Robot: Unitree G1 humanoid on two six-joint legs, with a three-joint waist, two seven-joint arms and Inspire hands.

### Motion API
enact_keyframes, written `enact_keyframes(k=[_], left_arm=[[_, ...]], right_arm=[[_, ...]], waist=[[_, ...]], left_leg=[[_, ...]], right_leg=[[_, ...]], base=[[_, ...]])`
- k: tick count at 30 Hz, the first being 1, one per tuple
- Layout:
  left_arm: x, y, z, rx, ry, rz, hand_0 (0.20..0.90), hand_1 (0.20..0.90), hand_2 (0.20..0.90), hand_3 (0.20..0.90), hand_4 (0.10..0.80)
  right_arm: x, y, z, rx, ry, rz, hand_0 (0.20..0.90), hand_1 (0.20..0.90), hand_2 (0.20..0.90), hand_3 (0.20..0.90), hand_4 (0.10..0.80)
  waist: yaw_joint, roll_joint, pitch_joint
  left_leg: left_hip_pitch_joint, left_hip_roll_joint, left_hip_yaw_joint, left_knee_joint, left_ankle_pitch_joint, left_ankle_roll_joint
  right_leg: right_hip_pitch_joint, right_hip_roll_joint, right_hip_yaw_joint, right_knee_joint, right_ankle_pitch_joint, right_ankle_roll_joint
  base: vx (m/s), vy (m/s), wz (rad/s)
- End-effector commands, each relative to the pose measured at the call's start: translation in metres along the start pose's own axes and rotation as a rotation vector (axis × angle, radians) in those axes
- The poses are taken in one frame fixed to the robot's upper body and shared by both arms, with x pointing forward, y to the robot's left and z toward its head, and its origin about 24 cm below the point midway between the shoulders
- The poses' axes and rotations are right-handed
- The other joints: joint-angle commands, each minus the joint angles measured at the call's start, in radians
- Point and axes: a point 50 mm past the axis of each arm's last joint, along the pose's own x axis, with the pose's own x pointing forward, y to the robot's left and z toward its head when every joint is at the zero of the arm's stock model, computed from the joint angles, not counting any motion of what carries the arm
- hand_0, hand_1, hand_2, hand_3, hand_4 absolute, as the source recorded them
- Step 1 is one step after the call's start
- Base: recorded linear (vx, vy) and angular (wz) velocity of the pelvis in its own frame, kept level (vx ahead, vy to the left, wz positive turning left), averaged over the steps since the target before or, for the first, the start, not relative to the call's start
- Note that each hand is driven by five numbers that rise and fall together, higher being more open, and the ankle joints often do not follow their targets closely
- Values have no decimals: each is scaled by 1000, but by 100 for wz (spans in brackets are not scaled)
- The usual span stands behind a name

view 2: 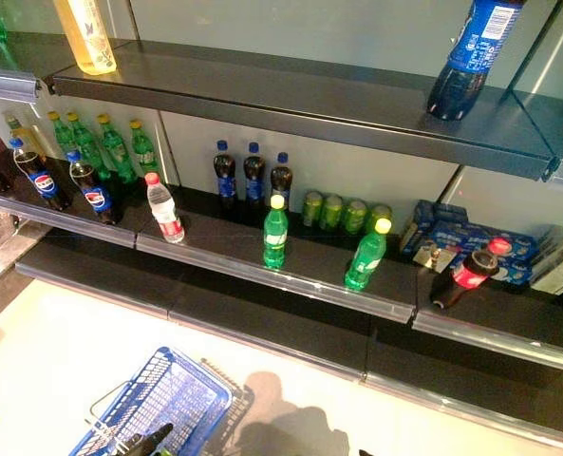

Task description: Pick up the drink and place into the basket.

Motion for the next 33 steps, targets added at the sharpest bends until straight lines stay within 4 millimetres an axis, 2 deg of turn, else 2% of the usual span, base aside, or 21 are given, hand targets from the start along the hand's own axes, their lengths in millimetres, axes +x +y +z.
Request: enact_keyframes(k=[1, 7, 12, 15, 18, 19, 20, 21, 22, 23, 24, 25, 26, 29, 30, 31, 32, 33], left_arm=[[5, -41, 20, 42, -119, -196, 300, 300, 300, 200, 100], [5, -43, 18, 57, -110, -183, 300, 300, 300, 200, 100], [5, -41, 16, 66, -104, -178, 300, 300, 300, 200, 100], [5, -40, 18, 76, -106, -176, 300, 300, 300, 200, 100], [5, -40, 20, 83, -110, -177, 300, 300, 300, 200, 100], [5, -41, 22, 87, -114, -176, 300, 300, 300, 200, 100], [5, -41, 23, 88, -116, -174, 300, 300, 300, 200, 100], [4, -42, 27, 89, -125, -170, 300, 300, 300, 200, 100], [4, -41, 28, 89, -131, -168, 300, 300, 300, 200, 100], [4, -41, 28, 89, -132, -167, 300, 300, 300, 200, 100], [3, -39, 31, 80, -140, -159, 300, 300, 300, 200, 100], [3, -39, 31, 80, -139, -159, 300, 300, 300, 200, 100], [2, -35, 31, 71, -144, -153, 300, 300, 300, 200, 100], [0, -30, 26, 53, -149, -142, 300, 300, 300, 200, 100], [-1, -26, 22, 35, -149, -134, 300, 300, 300, 200, 100], [-2, -26, 21, 31, -150, -133, 300, 300, 300, 200, 100], [-3, -24, 19, 18, -149, -129, 300, 300, 300, 200, 100], [-3, -24, 18, 16, -148, -129, 300, 300, 300, 200, 100]], right_arm=[[1, 1, 4, -85, -31, -10, 900, 900, 900, 900, 800], [2, 7, 19, -115, -98, 8, 900, 900, 900, 900, 800], [1, 10, 25, -61, -142, 32, 900, 900, 900, 900, 800], [0, 14, 38, -84, -224, 45, 900, 900, 900, 900, 800], [-4, 18, 58, -119, -345, 51, 900, 900, 900, 900, 800], [-9, 23, 79, -148, -440, 46, 900, 900, 900, 900, 800], [-12, 25, 88, -149, -474, 48, 900, 900, 900, 900, 800], [-26, 31, 119, -159, -598, 62, 900, 900, 900, 900, 800], [-37, 33, 134, -171, -688, 64, 900, 900, 900, 900, 800], [-42, 34, 139, -178, -724, 63, 900, 900, 900, 900, 800], [-67, 32, 166, -178, -907, 66, 900, 900, 900, 900, 800], [-67, 32, 165, -179, -906, 66, 900, 900, 900, 900, 800], [-87, 27, 182, -179, -1031, 52, 900, 900, 900, 900, 800], [-129, 8, 210, -118, -1280, -19, 900, 900, 900, 900, 800], [-152, -2, 222, -78, -1421, -78, 900, 900, 900, 900, 800], [-157, -4, 224, -67, -1440, -85, 900, 900, 900, 900, 800], [-174, -10, 231, -33, -1534, -121, 900, 900, 900, 900, 800], [-177, -11, 232, -26, -1554, -134, 900, 900, 900, 900, 800]], waist=[[15, 13, -7], [17, 5, -5], [20, 1, -6], [23, -4, -8], [26, -10, -7], [26, -13, -7], [26, -15, -6], [21, -22, -5], [17, -25, -5], [15, -26, -5], [4, -28, -6], [4, -28, -6], [-5, -28, -6], [-23, -26, -10], [-31, -23, -13], [-33, -22, -13], [-38, -18, -16], [-38, -17, -17]], left_leg=[[17, 53, 57, 4, -20, -62], [20, 52, 66, 4, -23, -59], [26, 52, 68, 4, -25, -57], [27, 52, 65, 4, -26, -57], [28, 52, 62, 4, -25, -57], [28, 53, 61, 4, -24, -57], [28, 53, 61, 4, -23, -57], [27, 54, 60, 4, -23, -56], [25, 54, 61, 4, -22, -55], [25, 55, 61, 4, -22, -55], [22, 55, 65, 4, -23, -54], [22, 55, 65, 4, -23, -54], [22, 56, 70, 4, -24, -52], [25, 56, 81, 4, -30, -48], [30, 57, 90, 4, -36, -48], [31, 58, 91, 4, -37, -48], [34, 59, 98, 4, -41, -48], [35, 59, 99, 4, -42, -47]], right_leg=[[13, -54, -23, 3, 11, 66], [13, -57, -27, 3, 14, 69], [21, -56, -30, 3, 13, 69], [22, -58, -32, 3, 14, 71], [25, -59, -34, 3, 16, 73], [25, -59, -34, 3, 18, 74], [25, -59, -34, 3, 19, 75], [23, -58, -32, 3, 21, 75], [21, -58, -30, 3, 23, 76], [20, -58, -30, 3, 23, 76], [15, -57, -25, 3, 25, 78], [15, -57, -25, 3, 25, 78], [12, -56, -21, 4, 25, 79], [6, -54, -9, 5, 21, 82], [4, -54, -3, 8, 17, 83], [4, -54, -2, 8, 15, 83], [3, -54, 2, 9, 12, 84], [3, -55, 3, 9, 11, 84]], base=[[0, 0, 0], [0, 0, 0], [0, 0, 0], [0, 0, 0], [2, -9, 1], [6, -35, 4], [-1, -61, 6], [-12, -62, 7], [-15, -56, 8], [-20, -45, 12], [-13, -27, 11], [-17, -31, 9], [0, 0, 0], [0, 0, 0], [8, 17, -3], [12, 26, -7], [9, 18, -6], [18, 24, -8]])
